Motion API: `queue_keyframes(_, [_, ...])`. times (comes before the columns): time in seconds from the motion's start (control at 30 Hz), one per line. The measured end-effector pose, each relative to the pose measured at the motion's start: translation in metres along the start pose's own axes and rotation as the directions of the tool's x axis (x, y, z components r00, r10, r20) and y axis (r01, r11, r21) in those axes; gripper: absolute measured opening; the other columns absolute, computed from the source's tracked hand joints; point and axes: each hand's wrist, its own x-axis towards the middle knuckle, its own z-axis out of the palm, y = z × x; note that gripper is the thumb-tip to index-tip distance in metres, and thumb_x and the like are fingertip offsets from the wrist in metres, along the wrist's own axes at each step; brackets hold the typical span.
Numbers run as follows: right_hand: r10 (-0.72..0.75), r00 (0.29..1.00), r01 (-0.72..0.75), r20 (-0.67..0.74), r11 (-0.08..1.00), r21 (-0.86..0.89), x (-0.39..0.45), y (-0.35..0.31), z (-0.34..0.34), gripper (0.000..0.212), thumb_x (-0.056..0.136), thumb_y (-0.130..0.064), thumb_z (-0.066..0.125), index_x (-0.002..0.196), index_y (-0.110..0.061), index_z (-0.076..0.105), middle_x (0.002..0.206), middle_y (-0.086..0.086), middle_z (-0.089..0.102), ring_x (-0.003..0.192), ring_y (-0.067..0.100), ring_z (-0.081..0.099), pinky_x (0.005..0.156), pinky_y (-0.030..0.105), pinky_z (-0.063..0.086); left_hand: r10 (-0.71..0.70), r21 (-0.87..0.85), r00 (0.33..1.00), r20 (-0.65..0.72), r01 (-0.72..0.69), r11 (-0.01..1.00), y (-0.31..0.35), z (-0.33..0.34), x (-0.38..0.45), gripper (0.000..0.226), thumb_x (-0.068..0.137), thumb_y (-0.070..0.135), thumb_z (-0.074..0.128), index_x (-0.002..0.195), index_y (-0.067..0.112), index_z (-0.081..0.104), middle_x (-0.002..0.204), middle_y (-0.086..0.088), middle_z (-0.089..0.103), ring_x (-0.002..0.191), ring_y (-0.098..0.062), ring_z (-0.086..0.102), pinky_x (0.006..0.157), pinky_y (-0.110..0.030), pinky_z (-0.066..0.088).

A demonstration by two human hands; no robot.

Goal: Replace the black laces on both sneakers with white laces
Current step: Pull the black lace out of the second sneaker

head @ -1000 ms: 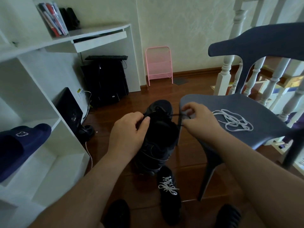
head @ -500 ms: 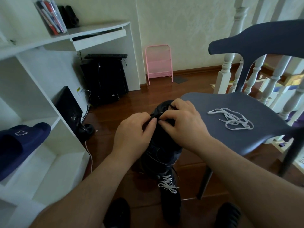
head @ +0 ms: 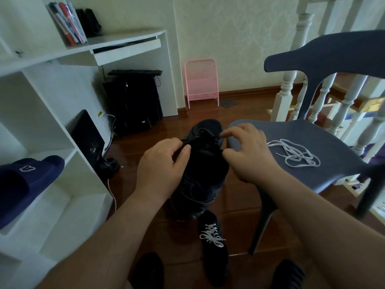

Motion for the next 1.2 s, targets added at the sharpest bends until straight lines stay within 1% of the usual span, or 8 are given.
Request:
queue_keyframes(0.1, [-0.244,0.966,0.24,-0.081,0.969,-0.061,-0.009,-0.015,0.012,0.035,0.082,-0.044,0.051,0.109,-0.036,0.072,0.119,-0.016,0.053,0.125,0.019,0.041,0.1,0.047,0.041,0.017,0.01,0.999,0.028,-0.017,1.0,0.005,0.004,-0.003,0.034,0.106,0.036,0.057,0.074,0.026,0.052,0.067,0.009,0.046,0.064,-0.007,0.049,0.053,-0.023,0.033])
queue_keyframes(0.27, [-0.314,0.945,0.309,-0.087,0.949,-0.067,-0.008,-0.016,0.033,0.03,0.093,-0.049,0.052,0.103,-0.03,0.073,0.108,-0.015,0.063,0.109,0.014,0.055,0.093,0.043,0.05,0.036,0.031,0.998,0.055,-0.038,0.999,0.008,0.008,-0.005,0.031,0.106,0.037,0.055,0.077,0.026,0.054,0.069,0.011,0.047,0.065,-0.007,0.049,0.054,-0.021,0.032])
queue_keyframes(0.4, [-0.145,0.987,0.158,-0.074,0.964,0.213,-0.006,-0.022,0.023,0.015,0.094,-0.027,0.066,0.079,-0.028,0.07,0.094,-0.015,0.064,0.089,0.0,0.058,0.075,0.017,0.044,0.057,0.038,0.997,0.056,-0.059,0.998,0.01,0.006,-0.005,0.03,0.107,0.037,0.055,0.078,0.028,0.053,0.07,0.012,0.046,0.065,-0.007,0.047,0.054,-0.022,0.032])
queue_keyframes(0.67, [0.234,0.953,-0.16,-0.195,0.93,0.331,0.006,0.012,-0.016,0.023,0.094,-0.021,0.056,0.072,-0.013,0.055,0.064,0.0,0.05,0.06,0.017,0.046,0.057,0.03,0.035,-0.059,-0.037,0.997,-0.042,0.058,0.998,-0.004,-0.003,0.002,0.037,0.107,0.033,0.056,0.072,0.022,0.05,0.064,0.006,0.046,0.061,-0.009,0.048,0.054,-0.031,0.036])
queue_keyframes(0.77, [0.29,0.951,-0.257,-0.103,0.933,0.252,0.01,0.03,-0.022,0.022,0.094,-0.025,0.059,0.079,-0.01,0.062,0.064,0.001,0.053,0.062,0.021,0.049,0.059,0.032,0.039,-0.068,-0.037,0.995,-0.07,0.066,0.997,-0.008,-0.007,0.002,0.037,0.107,0.032,0.056,0.073,0.019,0.052,0.064,0.005,0.047,0.06,-0.011,0.049,0.055,-0.036,0.04])
queue_keyframes(0.97, [0.039,0.991,-0.028,-0.128,0.995,0.092,-0.001,0.013,-0.007,0.009,0.097,-0.035,0.064,0.103,-0.03,0.068,0.097,-0.01,0.064,0.091,0.012,0.06,0.08,0.034,0.048,-0.037,-0.041,0.998,-0.042,0.035,0.999,-0.008,-0.006,0.001,0.034,0.107,0.031,0.057,0.074,0.024,0.052,0.066,0.007,0.049,0.063,-0.008,0.051,0.056,-0.031,0.04])
queue_keyframes(1.1, [-0.253,0.954,0.262,-0.158,0.964,0.039,-0.006,-0.002,0.004,0.015,0.096,-0.028,0.071,0.11,-0.03,0.077,0.097,-0.012,0.061,0.093,0.008,0.057,0.083,0.025,0.045,0.04,-0.045,0.999,0.015,-0.039,0.998,-0.002,-0.002,-0.001,0.025,0.108,0.033,0.056,0.082,0.033,0.053,0.073,0.013,0.051,0.07,-0.006,0.052,0.06,-0.026,0.038])
queue_keyframes(1.2, [-0.293,0.953,0.285,-0.078,0.954,-0.092,-0.004,-0.005,0.017,0.028,0.097,-0.034,0.069,0.124,-0.033,0.073,0.097,-0.012,0.058,0.098,0.016,0.054,0.088,0.031,0.045,0.066,-0.014,0.997,0.036,-0.065,0.998,0.002,0.005,-0.003,0.019,0.107,0.033,0.057,0.09,0.028,0.063,0.078,0.014,0.055,0.074,-0.008,0.055,0.063,-0.031,0.044])
